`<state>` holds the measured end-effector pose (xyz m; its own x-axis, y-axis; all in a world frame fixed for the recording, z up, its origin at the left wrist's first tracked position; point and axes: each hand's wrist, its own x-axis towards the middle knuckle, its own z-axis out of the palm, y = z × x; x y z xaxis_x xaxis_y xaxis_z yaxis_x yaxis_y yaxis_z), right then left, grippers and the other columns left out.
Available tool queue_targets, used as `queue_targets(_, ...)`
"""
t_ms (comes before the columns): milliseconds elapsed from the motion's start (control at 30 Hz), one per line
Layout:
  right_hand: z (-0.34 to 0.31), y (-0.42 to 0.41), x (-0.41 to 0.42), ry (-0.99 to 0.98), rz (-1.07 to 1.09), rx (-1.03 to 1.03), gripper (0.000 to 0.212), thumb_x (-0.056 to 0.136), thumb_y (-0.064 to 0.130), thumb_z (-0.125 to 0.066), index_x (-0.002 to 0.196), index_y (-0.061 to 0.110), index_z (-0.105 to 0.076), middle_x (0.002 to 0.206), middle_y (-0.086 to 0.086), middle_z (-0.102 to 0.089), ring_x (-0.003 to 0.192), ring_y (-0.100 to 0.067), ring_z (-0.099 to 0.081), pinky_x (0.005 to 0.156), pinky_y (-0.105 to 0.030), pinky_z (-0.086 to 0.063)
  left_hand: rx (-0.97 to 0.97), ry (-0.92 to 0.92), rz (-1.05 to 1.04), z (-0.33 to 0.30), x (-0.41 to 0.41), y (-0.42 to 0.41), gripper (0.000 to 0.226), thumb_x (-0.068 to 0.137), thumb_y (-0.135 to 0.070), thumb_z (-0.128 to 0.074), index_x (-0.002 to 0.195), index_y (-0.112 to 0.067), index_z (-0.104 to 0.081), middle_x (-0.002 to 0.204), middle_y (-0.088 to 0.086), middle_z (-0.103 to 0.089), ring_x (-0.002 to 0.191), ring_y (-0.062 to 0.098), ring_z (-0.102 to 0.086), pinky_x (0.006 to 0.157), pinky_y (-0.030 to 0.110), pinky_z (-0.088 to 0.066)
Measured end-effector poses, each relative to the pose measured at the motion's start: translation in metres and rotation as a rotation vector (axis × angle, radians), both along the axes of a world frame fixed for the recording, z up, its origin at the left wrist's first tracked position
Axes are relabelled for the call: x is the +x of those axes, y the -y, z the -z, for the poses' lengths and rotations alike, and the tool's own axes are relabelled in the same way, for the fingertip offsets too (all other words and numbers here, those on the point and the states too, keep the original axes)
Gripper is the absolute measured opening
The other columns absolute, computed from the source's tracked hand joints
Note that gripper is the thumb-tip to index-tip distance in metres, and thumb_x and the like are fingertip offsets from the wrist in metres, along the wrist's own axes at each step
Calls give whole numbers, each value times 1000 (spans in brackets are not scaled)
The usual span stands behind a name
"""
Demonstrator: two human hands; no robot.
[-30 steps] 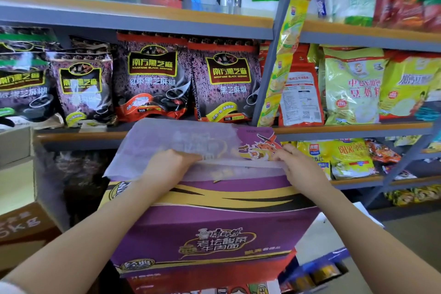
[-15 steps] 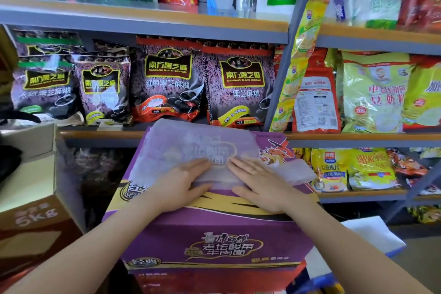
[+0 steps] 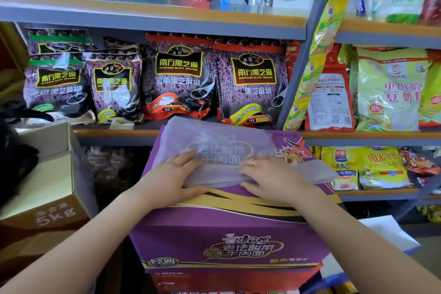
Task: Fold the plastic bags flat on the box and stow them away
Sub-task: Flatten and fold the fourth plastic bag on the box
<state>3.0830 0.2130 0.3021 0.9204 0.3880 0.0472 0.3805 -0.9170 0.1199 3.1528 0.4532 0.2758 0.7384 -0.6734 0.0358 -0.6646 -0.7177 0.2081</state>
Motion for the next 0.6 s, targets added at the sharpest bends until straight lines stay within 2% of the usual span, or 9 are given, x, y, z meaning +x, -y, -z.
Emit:
queue_targets(67,2,-1,1,40,-5,8,22,96,28,-37,105,16,-53,111,-1,-60,103,-21,-56,79,-32,-42,-35,-29,0,0,1,-5,123,42,-97,2,141,-32,-29,154,-10,-15,137,15,-28,108,29,-29)
queue_targets(133,1,-2,0,80,68,69,18,98,25,-33,100,16,-48,94,-4,-61,87,-23,-59,68,-33,-41,-72,-35,-1,-1,1,-10,110,50,-95,-15,140,-34,-31,152,-14,-20,134,11,-33,106,28,-34)
queue_targets(200,-1,0,2,90,178,138,18,100,25,-30,102,17,-46,83,-4,-58,74,-23,-55,61,-34,-40,-140,-27,11,-1,2,-17,78,68,-71,-35,137,-34,-38,145,-18,-34,127,7,-41,102,26,-39)
queue_targets(267,-3,5,3,57,246,229,16,101,24,-30,101,20,-46,78,-1,-54,71,-21,-51,58,-34,-36,-303,-30,32,-3,4,-21,49,76,-37,-43,123,-31,-54,113,-22,-60,100,1,-58,85,25,-47)
queue_targets(333,-6,9,4,-19,247,352,15,100,22,-33,90,23,-44,76,3,-51,73,-17,-49,59,-33,-33,-480,-68,13,-5,5,-25,37,73,-19,-42,99,-30,-67,74,-21,-64,70,1,-59,63,23,-46)
queue_targets(400,-12,12,3,-159,217,536,23,99,17,-39,76,21,-43,70,7,-47,68,-4,-47,59,-24,-32,-657,-174,-37,-10,5,-26,27,74,-20,-46,84,-30,-69,70,-6,-69,64,12,-61,60,30,-47)
queue_targets(500,-30,16,0,-344,177,846,36,96,23,-49,61,24,-40,60,12,-34,55,2,-34,55,-20,-26,-1058,-476,-64,-21,2,-24,19,70,-34,-63,85,-26,-71,82,2,-71,76,17,-61,72,31,-47)
queue_targets(567,-40,19,-2,-397,173,903,31,90,33,-54,61,24,-45,61,12,-35,57,0,-33,54,-19,-26,-1211,-666,-13,-26,3,-27,40,59,-49,-73,91,-25,-71,89,5,-70,82,20,-62,75,32,-47)
queue_targets(600,-43,22,-1,-407,176,890,30,90,31,-56,63,21,-48,62,10,-37,58,-1,-35,54,-18,-26,-1202,-731,29,-26,4,-29,57,52,-57,-76,97,-23,-70,95,7,-70,85,21,-65,75,30,-50)
